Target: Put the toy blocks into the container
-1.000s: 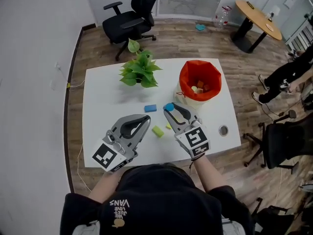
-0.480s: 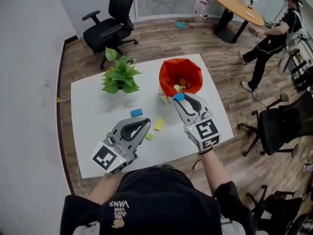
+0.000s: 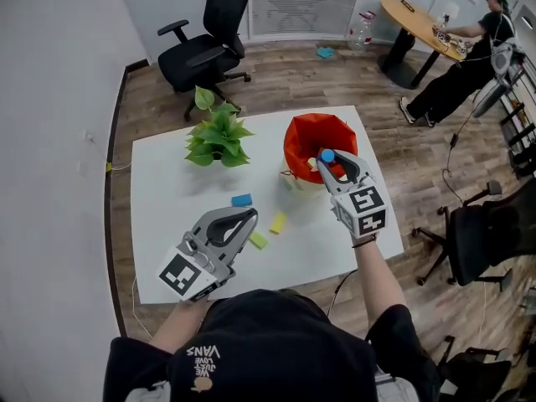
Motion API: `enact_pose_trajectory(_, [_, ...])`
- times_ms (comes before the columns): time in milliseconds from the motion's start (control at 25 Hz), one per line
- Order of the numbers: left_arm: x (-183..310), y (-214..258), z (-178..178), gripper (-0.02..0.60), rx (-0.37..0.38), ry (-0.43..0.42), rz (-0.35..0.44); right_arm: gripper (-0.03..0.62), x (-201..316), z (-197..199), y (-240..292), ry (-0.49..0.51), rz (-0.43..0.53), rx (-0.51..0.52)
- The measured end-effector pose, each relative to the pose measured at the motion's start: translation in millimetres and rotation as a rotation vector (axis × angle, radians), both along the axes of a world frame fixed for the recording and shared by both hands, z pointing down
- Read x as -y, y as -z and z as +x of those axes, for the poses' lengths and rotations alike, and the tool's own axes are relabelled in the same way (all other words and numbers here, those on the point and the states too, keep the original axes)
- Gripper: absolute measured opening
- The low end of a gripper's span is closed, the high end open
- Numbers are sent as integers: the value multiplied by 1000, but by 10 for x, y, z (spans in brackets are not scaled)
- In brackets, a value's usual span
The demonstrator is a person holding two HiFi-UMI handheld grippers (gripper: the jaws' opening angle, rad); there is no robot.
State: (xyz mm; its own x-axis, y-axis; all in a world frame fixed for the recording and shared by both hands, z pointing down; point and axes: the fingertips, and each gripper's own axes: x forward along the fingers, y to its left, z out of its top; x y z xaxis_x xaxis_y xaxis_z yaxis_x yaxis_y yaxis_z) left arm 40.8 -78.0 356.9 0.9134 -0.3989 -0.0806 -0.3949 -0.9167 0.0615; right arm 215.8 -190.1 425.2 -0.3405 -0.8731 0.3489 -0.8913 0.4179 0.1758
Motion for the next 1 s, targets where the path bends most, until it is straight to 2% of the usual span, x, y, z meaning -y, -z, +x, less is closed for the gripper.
enact_pose_trajectory(200, [36,13,-58,11,1,26,6,141,98,26,-270,-5,-82,15])
enact_pose_trajectory(760, [27,28,-88,11,0,21,6,141,82,41,-175,-34,-49,11])
enact_pose_trajectory(1000, [21,28,-102,11,-1,17,9,127,-29,-50,44,-18,24,35])
